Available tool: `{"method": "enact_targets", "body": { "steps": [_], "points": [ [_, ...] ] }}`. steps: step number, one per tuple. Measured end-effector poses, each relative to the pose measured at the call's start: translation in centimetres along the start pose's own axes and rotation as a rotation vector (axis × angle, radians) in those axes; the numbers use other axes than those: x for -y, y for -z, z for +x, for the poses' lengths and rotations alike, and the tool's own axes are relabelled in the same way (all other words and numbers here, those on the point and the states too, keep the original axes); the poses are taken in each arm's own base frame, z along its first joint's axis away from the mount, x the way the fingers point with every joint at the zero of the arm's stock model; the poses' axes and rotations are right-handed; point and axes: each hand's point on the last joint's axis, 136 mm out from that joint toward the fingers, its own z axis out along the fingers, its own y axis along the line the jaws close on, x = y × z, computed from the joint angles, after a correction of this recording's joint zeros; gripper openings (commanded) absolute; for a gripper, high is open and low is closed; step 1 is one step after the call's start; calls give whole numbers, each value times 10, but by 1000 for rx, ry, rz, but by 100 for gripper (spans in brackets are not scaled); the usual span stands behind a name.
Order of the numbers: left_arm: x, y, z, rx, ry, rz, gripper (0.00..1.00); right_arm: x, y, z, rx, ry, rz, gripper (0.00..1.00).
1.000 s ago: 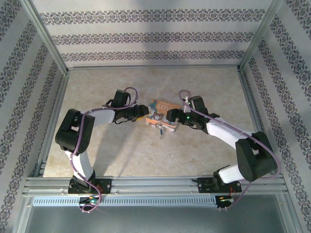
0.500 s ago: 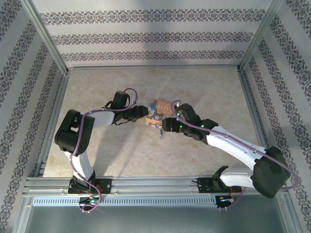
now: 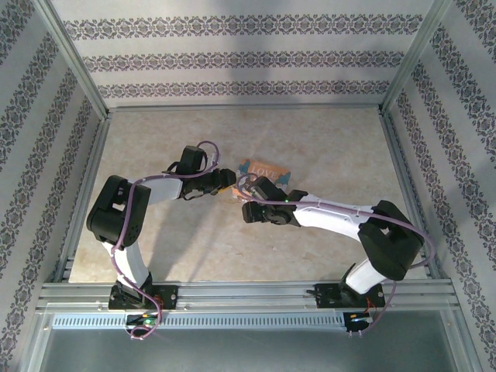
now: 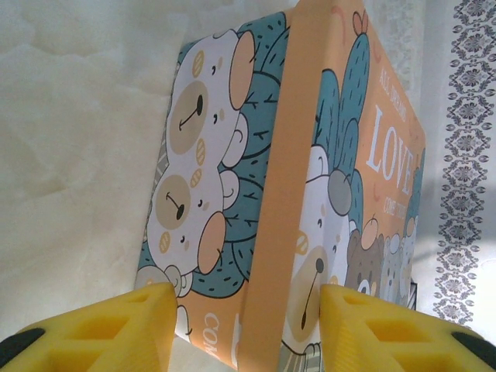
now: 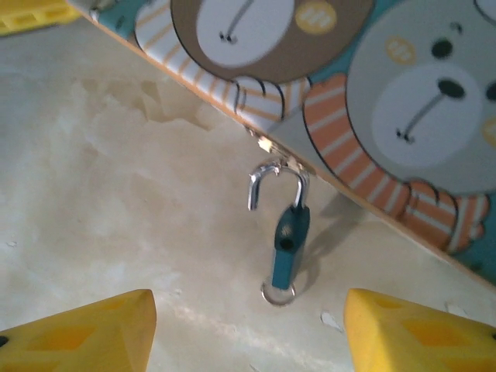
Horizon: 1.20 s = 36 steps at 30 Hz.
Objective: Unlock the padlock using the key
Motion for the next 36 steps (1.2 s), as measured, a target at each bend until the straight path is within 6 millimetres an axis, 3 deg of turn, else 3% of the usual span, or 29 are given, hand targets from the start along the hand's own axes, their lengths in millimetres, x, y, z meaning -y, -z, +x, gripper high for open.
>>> {"method": "enact_targets", "body": {
  "steps": [11, 15, 20, 23, 27, 30, 36],
  "points": [
    [-6, 16, 16, 24, 29, -27, 49, 25, -3, -33, 48, 33, -100, 72],
    [-8, 22, 22, 34, 39, -37, 49, 25, -2, -39, 62, 56, -123, 72],
    [-10, 25, 25, 43, 51, -46, 49, 19, 10, -26, 93, 32, -208, 70],
    [-10, 26, 26, 45, 55, -48, 49, 19, 15, -13, 94, -16, -254, 65],
    [-10, 26, 26, 48, 56, -52, 49, 21, 9, 0, 76, -83, -278, 54],
    [-10, 27, 28, 49, 57, -53, 49, 20, 4, -2, 77, -119, -284, 49],
    [-11, 29, 31, 54, 59, -50, 49, 19, -16, -6, 88, -177, -288, 49]
  ]
}}
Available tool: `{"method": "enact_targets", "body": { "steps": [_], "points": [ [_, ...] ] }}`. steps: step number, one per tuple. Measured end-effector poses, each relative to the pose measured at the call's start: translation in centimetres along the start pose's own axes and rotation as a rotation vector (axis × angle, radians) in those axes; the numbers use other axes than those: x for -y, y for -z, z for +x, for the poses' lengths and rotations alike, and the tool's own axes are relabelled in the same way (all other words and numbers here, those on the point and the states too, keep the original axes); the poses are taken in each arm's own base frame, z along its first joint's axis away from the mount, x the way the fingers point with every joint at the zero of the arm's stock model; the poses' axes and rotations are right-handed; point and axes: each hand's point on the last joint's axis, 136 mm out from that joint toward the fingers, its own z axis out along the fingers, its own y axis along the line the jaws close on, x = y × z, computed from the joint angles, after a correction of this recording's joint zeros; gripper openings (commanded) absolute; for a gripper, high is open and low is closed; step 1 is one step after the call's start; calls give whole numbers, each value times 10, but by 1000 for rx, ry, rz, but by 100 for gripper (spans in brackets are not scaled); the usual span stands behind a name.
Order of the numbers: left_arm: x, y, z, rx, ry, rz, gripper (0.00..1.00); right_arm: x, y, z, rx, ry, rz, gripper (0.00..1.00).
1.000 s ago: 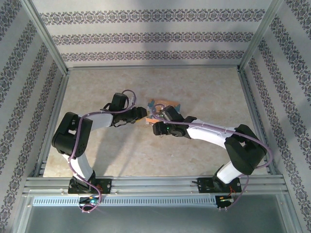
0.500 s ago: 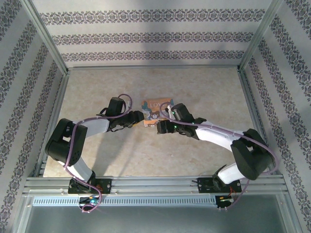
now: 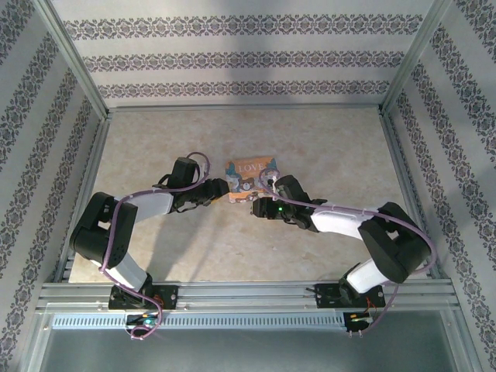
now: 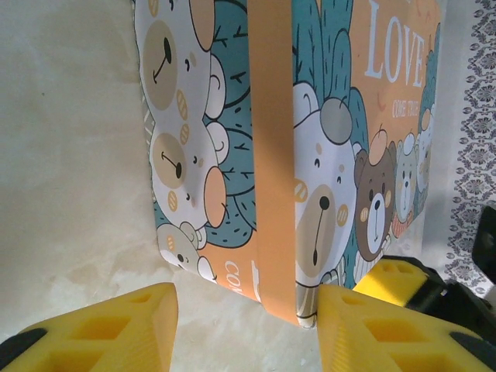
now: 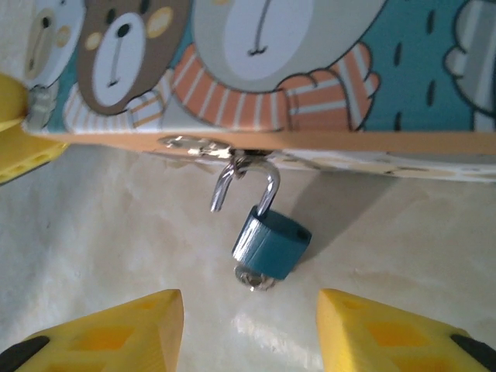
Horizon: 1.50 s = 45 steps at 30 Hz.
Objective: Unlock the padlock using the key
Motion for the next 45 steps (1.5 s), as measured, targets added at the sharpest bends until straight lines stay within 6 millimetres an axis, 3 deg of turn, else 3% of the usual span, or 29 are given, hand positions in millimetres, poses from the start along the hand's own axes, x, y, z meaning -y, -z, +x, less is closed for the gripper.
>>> {"method": "enact_targets", "body": {
  "steps": [16, 30, 37, 45],
  "points": [
    [-1, 1, 2, 6, 13, 7, 49, 13, -24, 2, 13, -39, 58, 44],
    [-4, 6, 6, 13, 15, -2, 49, 21, -23, -3, 30, -42, 125, 37],
    [-22, 6, 21, -11, 56, -45, 49, 35, -15, -11, 49, -45, 161, 35],
    [-27, 6, 37, -34, 84, -56, 49, 37, -13, -14, 32, -34, 122, 30]
  ]
}}
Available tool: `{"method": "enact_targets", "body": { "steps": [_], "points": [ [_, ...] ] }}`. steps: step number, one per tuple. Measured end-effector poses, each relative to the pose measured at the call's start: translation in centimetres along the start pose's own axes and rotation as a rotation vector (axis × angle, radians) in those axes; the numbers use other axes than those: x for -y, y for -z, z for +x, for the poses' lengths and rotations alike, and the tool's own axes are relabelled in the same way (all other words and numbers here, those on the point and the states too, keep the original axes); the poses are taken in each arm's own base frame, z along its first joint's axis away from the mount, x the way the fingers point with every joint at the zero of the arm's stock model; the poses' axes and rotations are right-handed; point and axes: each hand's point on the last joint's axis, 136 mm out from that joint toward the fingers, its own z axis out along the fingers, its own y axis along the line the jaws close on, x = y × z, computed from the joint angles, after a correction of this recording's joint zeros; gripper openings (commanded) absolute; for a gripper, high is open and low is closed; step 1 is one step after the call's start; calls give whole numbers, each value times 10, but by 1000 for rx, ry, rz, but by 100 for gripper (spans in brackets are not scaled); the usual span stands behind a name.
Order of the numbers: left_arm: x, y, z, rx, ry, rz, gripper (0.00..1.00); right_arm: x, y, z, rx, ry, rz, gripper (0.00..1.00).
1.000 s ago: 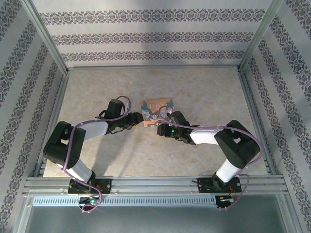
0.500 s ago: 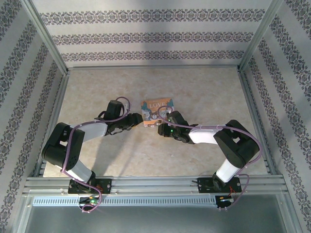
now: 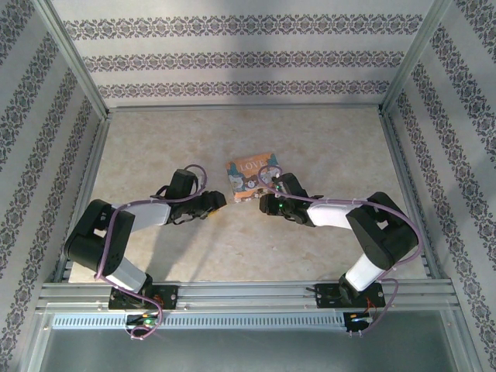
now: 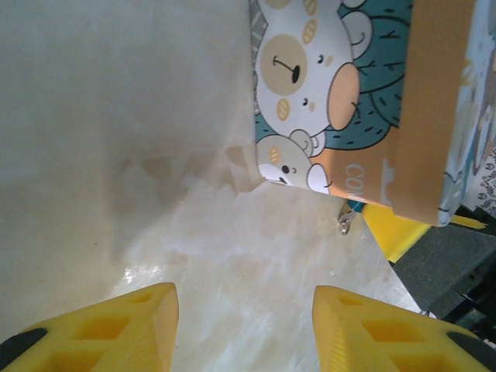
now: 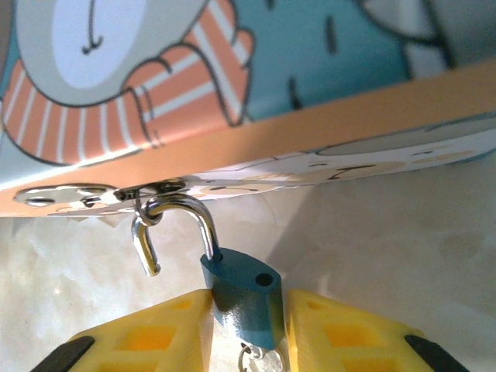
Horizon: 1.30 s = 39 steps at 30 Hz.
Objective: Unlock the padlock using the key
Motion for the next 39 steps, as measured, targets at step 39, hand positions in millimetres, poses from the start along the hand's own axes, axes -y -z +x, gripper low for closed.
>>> {"method": "enact_targets", "body": {
  "steps": [39],
  "points": [
    [49, -31, -64, -37, -128, 39, 57, 3, 8, -8, 86, -258, -175, 9]
  ]
}}
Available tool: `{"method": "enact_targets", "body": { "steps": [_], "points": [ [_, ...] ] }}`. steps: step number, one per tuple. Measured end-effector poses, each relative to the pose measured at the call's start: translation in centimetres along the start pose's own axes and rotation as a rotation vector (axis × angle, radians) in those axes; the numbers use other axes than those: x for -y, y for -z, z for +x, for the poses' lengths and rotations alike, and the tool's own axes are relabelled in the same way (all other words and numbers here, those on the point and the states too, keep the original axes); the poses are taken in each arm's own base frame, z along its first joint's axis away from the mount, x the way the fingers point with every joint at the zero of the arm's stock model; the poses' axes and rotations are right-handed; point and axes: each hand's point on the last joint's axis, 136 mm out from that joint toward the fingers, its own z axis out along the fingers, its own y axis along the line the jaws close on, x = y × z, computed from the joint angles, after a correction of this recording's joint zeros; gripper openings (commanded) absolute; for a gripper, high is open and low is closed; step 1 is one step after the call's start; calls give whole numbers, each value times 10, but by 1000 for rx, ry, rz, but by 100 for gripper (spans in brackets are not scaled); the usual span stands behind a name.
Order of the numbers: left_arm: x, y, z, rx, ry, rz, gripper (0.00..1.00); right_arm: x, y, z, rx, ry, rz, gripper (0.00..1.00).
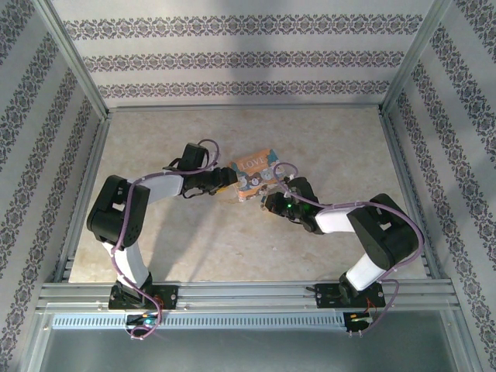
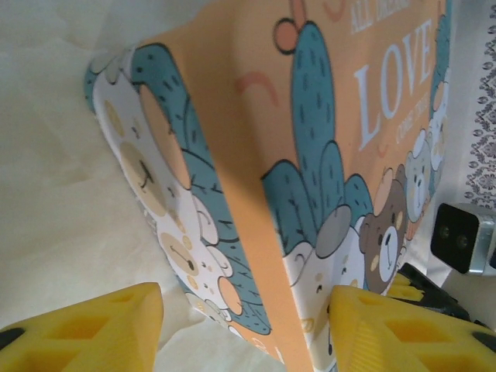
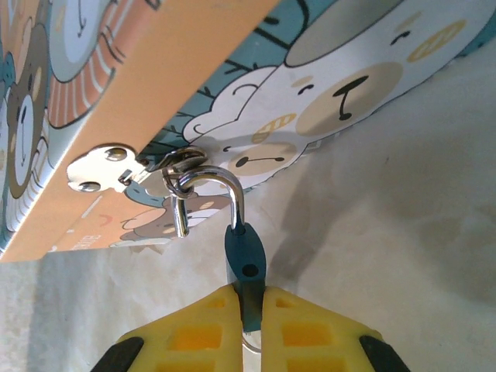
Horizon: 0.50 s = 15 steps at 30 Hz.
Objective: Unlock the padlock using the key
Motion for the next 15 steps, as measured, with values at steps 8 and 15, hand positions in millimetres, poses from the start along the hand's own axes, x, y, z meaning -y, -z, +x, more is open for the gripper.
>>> {"method": "enact_targets", "body": {
  "steps": [8, 15],
  "points": [
    [-2, -2, 2, 22, -21, 22, 56, -3, -4, -1, 31, -81, -68, 8],
    [-2, -2, 3, 36, -30, 33, 56, -5, -10, -3, 58, -155, -124, 8]
  ]
}}
